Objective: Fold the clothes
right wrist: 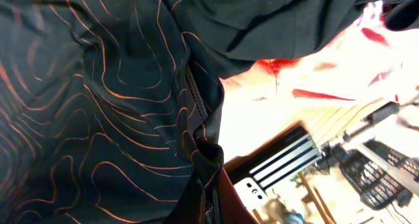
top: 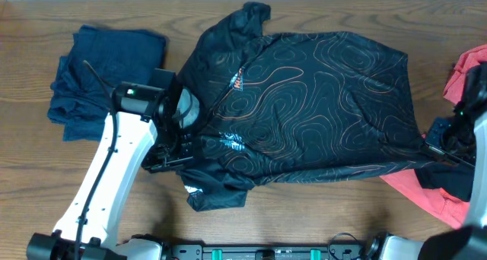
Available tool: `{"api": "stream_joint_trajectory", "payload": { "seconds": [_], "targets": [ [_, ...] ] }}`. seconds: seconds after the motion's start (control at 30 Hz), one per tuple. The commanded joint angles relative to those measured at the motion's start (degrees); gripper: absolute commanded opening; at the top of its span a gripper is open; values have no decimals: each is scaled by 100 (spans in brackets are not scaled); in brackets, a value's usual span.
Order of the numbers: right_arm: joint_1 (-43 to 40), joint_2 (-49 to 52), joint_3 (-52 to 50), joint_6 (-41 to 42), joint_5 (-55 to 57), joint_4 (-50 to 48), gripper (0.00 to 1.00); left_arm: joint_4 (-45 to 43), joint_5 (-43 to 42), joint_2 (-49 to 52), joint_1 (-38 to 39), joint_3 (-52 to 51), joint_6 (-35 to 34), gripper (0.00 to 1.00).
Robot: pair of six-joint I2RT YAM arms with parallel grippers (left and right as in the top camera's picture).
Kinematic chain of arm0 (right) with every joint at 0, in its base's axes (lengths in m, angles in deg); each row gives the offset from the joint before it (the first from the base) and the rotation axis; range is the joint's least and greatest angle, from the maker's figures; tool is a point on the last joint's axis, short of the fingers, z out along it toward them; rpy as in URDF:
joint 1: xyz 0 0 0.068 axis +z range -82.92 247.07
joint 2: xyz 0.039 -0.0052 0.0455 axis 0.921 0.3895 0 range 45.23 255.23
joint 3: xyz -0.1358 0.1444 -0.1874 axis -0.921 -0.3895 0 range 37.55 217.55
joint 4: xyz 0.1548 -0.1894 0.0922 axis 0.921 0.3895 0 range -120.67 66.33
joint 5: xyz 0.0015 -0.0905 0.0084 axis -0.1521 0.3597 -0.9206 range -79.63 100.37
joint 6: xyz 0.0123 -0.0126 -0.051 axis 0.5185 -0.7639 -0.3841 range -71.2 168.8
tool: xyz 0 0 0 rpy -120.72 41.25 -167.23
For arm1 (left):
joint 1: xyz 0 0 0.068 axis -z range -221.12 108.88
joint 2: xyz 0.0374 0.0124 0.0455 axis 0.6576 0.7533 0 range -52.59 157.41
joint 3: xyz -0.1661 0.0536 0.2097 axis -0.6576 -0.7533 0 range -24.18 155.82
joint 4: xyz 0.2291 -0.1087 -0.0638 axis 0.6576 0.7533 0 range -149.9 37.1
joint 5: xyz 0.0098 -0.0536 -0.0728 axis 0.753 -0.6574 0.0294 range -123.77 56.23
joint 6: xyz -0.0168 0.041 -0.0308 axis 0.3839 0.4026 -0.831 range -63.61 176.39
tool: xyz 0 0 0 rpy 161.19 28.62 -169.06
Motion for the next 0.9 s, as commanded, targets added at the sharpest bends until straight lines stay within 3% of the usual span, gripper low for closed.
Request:
{"api": "stream_joint_trajectory", "payload": {
  "seconds": [0.0,0.2,0.47,0.87],
  "targets": [
    [-81,-229,0,76,157,48,1,168,-98,-138,-20,-7,-44,6],
    [-90,-291,0,94,190,68,1,96,-92,-485,-20,-7,-46,6],
    [-87,-122,0,-127,-501,-1040,1,-1211,-74,-492,-20,-13,-50,6],
    [118,1084,0,-127,-691,-2203,1,-2726,275,284,-37,-17,-48,6]
  ]
}}
